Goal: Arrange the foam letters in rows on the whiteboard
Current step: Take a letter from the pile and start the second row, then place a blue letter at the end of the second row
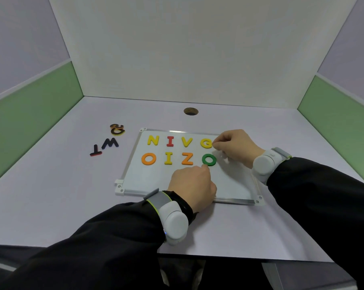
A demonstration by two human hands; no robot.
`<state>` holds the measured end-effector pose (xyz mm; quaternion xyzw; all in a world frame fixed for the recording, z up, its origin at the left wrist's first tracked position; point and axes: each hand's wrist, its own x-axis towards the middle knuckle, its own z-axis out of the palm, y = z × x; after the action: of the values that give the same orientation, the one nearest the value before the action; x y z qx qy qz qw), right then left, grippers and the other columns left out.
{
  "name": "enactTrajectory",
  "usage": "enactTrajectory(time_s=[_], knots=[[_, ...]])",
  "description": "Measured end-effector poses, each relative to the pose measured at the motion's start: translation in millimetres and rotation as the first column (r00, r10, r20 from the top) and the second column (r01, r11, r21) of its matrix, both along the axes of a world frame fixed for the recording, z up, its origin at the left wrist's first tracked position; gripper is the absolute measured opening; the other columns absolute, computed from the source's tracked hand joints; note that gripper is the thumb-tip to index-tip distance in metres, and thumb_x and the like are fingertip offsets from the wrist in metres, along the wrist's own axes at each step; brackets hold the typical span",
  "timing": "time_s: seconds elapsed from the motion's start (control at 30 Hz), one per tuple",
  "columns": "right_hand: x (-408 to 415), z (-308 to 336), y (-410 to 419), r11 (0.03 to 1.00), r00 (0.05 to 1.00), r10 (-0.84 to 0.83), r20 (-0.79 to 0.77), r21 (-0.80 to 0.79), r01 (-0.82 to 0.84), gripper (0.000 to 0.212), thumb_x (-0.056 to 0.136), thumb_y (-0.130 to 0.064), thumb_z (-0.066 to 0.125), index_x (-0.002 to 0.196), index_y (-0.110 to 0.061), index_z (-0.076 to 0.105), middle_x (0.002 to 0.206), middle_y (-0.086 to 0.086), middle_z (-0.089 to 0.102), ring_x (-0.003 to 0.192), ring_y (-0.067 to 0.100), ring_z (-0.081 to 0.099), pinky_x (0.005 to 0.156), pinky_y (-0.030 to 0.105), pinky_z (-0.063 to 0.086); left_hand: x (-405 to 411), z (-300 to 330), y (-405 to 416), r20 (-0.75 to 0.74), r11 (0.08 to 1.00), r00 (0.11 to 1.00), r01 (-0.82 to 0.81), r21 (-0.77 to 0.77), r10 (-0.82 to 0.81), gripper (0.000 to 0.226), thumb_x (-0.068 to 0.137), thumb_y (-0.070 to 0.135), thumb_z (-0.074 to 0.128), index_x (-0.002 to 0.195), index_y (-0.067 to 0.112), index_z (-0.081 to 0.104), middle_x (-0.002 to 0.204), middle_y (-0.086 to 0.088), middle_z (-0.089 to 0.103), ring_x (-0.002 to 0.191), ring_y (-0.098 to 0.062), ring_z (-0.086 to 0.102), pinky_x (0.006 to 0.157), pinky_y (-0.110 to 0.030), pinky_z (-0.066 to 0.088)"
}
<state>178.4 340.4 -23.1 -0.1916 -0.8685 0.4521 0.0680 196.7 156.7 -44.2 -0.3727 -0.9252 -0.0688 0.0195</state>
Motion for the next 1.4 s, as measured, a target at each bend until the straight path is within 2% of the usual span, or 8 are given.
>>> enactTrajectory(time_s=[0.27,0.47,0.67,0.83,0.97,1.1,1.3,1.4], knots=[[-13.3,25.1,-8.6,0.997,0.982,-0.073,-0.171,-0.033,0.068,0.009,0.084,-0.010,0.065,0.083,-0.012,0.073,0.083,0.004,0.070,0.068,0.015,0.059,0.049,0.019,0.048,-10.9,4.4,-13.2,0.008,1.000,1.000,-0.028,-0.013,0.028,0.019,0.093,0.025,0.040,0.088,0.013,0.055,0.072,-0.002,0.053,0.064,-0.023,0.052,0.057,-0.030,0.035],[-30.2,16.3,-33.0,1.000,0.989,-0.029,-0.147,-0.008,0.028,0.008,0.083,-0.014,0.067,0.080,-0.017,0.074,0.080,-0.002,0.071,0.072,0.013,0.062,0.062,0.024,0.051,-25.9,9.1,-31.9,-0.008,0.997,0.997,-0.076,-0.012,0.076,0.020,0.093,0.025,0.040,0.089,0.014,0.055,0.072,-0.001,0.054,0.063,-0.022,0.051,0.051,-0.028,0.029],[-51.4,9.5,-70.9,0.996,0.989,0.088,-0.122,0.044,-0.083,0.010,0.085,-0.015,0.066,0.087,-0.012,0.075,0.082,-0.001,0.072,0.072,0.012,0.064,0.072,0.028,0.056,-51.0,10.5,-58.8,0.015,0.984,0.985,-0.174,0.036,0.174,0.015,0.092,0.029,0.040,0.094,0.018,0.050,0.085,-0.001,0.058,0.081,-0.026,0.059,0.063,-0.031,0.033],[-71.0,7.0,-107.3,0.984,0.976,0.179,-0.121,0.035,-0.176,0.010,0.085,-0.011,0.066,0.086,-0.006,0.074,0.072,-0.002,0.067,0.059,0.003,0.060,0.059,0.018,0.048,-77.5,11.3,-90.6,-0.014,0.961,0.963,-0.268,0.063,0.270,0.022,0.093,0.033,0.039,0.103,0.018,0.052,0.097,-0.002,0.063,0.082,-0.027,0.055,0.067,-0.032,0.033],[-92.7,2.8,-136.5,0.962,0.959,0.262,-0.108,0.105,-0.251,0.012,0.082,-0.012,0.068,0.091,-0.012,0.075,0.084,0.000,0.072,0.077,0.011,0.065,0.070,0.019,0.050,-106.0,13.4,-118.5,-0.003,0.935,0.938,-0.344,0.089,0.345,0.036,0.093,0.034,0.042,0.121,0.017,0.058,0.115,-0.003,0.063,0.102,-0.026,0.061,0.073,-0.033,0.041],[-110.3,-2.6,-163.8,0.926,0.931,0.352,-0.098,0.181,-0.331,0.013,0.081,-0.013,0.071,0.092,-0.018,0.076,0.089,-0.002,0.073,0.082,0.009,0.065,0.071,0.010,0.046,-133.2,14.7,-148.1,-0.102,0.916,0.911,-0.395,0.065,0.400,0.032,0.090,0.028,0.048,0.114,0.015,0.065,0.113,-0.006,0.062,0.103,-0.029,0.058,0.078,-0.036,0.044],[-135.4,-6.7,-196.8,0.875,0.901,0.434,-0.020,0.246,-0.416,0.026,0.080,-0.011,0.068,0.104,-0.019,0.074,0.083,-0.017,0.063,0.086,0.008,0.061,0.077,0.017,0.044,-172.9,4.0,-179.5,-0.174,0.908,0.891,-0.413,0.070,0.419,0.027,0.089,0.028,0.051,0.106,0.022,0.070,0.109,-0.004,0.061,0.107,-0.028,0.050,0.087,-0.037,0.038],[-143.6,-9.6,-206.3,0.868,0.899,0.437,-0.011,0.269,-0.418,0.030,0.080,-0.011,0.068,0.110,-0.017,0.072,0.094,-0.010,0.064,0.090,0.010,0.059,0.083,0.021,0.046,-185.2,-3.2,-182.0,-0.163,0.907,0.893,-0.417,0.057,0.420,0.030,0.091,0.033,0.051,0.112,0.020,0.068,0.114,-0.004,0.059,0.110,-0.028,0.047,0.088,-0.038,0.038]])
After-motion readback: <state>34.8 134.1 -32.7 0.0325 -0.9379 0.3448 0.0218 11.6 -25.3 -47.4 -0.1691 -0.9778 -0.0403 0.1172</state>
